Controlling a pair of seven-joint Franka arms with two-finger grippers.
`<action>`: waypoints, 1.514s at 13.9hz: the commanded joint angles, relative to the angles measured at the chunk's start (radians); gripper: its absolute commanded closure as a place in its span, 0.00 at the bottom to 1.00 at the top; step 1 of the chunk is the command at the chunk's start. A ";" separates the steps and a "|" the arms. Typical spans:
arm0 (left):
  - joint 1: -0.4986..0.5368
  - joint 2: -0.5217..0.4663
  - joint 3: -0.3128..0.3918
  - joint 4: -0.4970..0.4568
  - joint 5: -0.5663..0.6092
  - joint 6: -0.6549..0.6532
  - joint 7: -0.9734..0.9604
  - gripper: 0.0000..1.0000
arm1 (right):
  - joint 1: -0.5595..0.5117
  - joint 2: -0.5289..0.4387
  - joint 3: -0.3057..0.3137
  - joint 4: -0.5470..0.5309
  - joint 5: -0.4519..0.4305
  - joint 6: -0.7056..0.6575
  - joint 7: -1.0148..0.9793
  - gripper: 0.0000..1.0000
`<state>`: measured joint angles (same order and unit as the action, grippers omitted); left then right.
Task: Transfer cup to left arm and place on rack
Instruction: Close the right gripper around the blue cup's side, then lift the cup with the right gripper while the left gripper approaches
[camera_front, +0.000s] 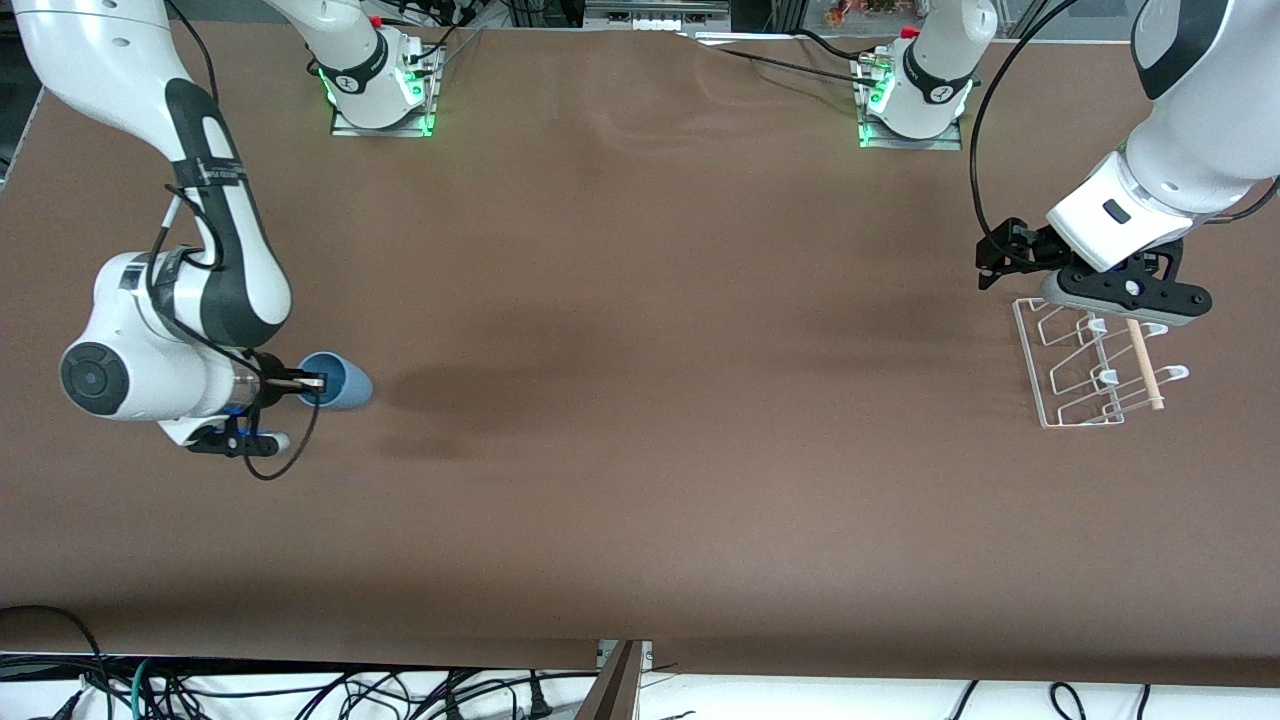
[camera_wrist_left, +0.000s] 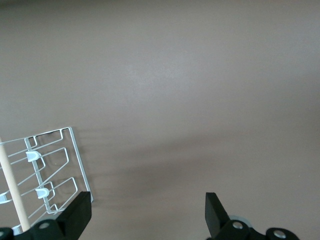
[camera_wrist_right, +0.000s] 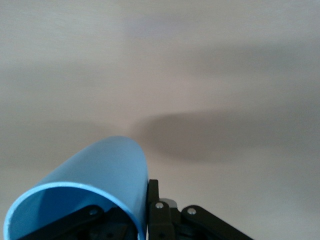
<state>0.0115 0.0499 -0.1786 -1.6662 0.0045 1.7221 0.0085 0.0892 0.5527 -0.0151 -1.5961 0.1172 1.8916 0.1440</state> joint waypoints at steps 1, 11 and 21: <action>0.002 0.008 -0.007 0.011 0.026 -0.013 0.016 0.00 | 0.010 0.001 0.073 0.060 0.118 -0.031 0.216 1.00; 0.004 0.160 -0.013 0.008 -0.234 0.005 0.344 0.00 | 0.259 0.055 0.096 0.223 0.619 0.091 0.667 1.00; 0.038 0.321 -0.012 -0.001 -0.694 0.050 1.150 0.00 | 0.484 0.079 0.098 0.317 0.759 0.297 0.896 1.00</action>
<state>0.0377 0.3409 -0.1848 -1.6770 -0.5976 1.7678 1.0084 0.5345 0.5985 0.0884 -1.3290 0.8546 2.1659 1.0077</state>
